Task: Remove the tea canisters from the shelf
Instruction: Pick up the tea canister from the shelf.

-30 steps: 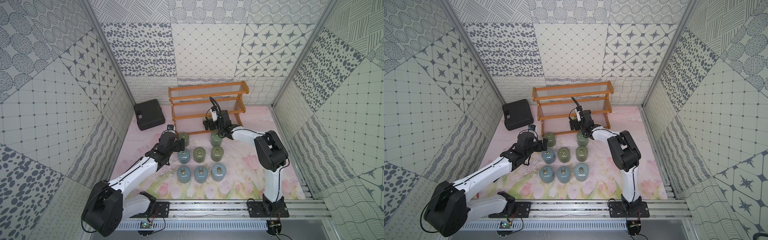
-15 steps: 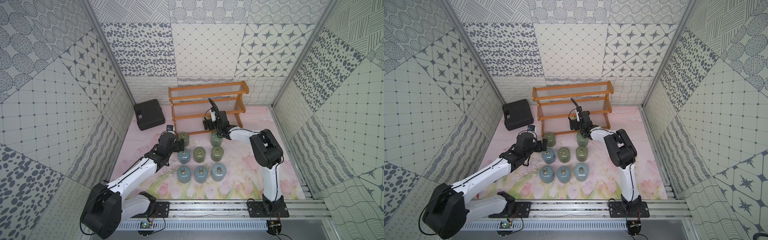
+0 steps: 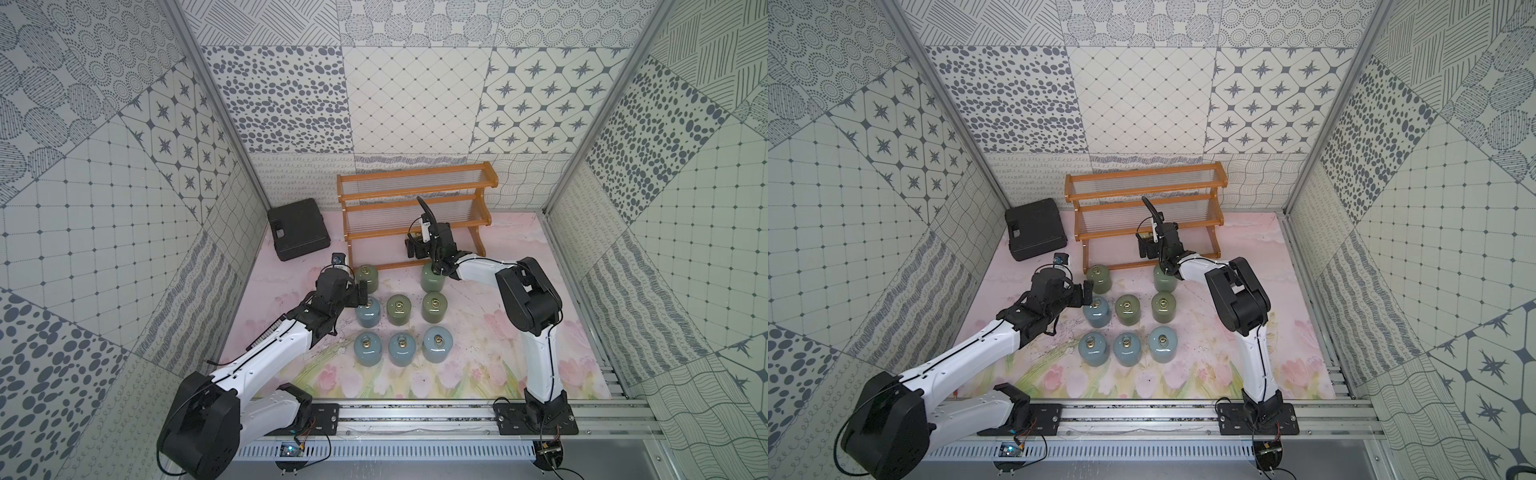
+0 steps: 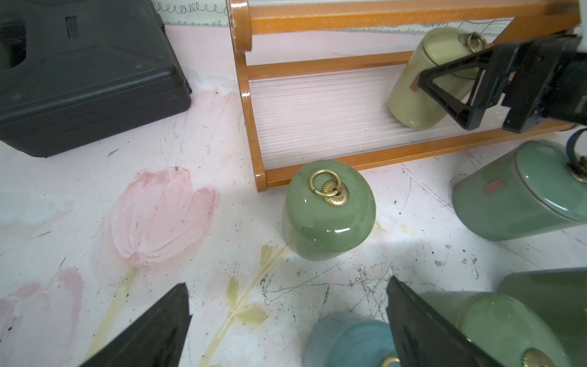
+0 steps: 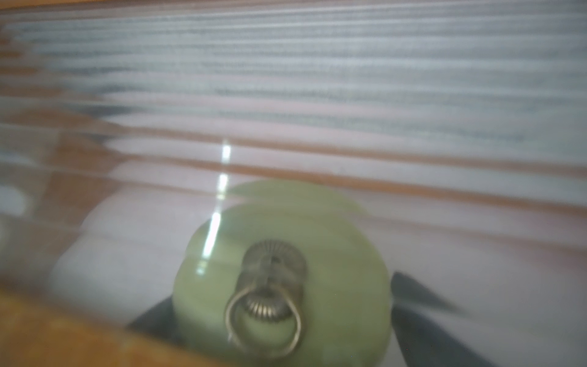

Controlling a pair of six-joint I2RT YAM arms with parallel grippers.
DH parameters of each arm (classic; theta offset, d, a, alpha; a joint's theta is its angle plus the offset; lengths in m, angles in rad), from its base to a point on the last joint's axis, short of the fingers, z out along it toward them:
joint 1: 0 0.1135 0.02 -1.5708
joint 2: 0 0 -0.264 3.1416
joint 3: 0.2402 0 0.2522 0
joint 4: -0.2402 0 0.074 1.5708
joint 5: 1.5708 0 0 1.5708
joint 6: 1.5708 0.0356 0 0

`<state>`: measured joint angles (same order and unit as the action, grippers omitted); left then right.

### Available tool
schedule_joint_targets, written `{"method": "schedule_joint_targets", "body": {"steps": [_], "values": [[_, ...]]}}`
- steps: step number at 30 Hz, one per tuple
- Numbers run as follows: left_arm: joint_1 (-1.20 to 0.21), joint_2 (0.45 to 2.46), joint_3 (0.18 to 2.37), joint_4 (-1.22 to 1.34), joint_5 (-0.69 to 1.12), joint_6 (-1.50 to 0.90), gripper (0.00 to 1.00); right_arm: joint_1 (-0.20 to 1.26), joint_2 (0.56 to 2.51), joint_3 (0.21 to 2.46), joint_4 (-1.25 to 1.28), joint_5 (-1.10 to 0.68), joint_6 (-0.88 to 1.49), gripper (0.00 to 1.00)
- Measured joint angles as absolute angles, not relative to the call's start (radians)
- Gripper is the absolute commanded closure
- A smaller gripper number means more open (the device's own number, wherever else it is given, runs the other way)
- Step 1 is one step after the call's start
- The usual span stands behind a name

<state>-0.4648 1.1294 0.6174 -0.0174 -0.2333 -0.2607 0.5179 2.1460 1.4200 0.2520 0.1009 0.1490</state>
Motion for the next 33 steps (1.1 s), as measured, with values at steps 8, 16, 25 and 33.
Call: {"method": "schedule_joint_targets", "body": {"steps": [8, 16, 25, 33], "values": [[-0.465, 1.123, 0.614, -0.019, -0.230, -0.263, 0.00, 0.518, 2.148, 1.424, 0.272, 0.097, 0.146, 0.06], [-0.465, 1.114, 0.607, -0.022, -0.226, -0.266, 0.00, 0.523, 2.148, 1.424, 0.287, 0.080, 0.141, 0.13], [-0.465, 1.111, 0.603, -0.034, -0.223, -0.277, 0.00, 0.526, 2.148, 1.410, 0.311, 0.071, 0.122, 0.19], [-0.465, 1.111, 0.601, -0.035, -0.222, -0.281, 0.00, 0.537, 2.147, 1.398, 0.328, 0.060, 0.115, 0.23]]}}
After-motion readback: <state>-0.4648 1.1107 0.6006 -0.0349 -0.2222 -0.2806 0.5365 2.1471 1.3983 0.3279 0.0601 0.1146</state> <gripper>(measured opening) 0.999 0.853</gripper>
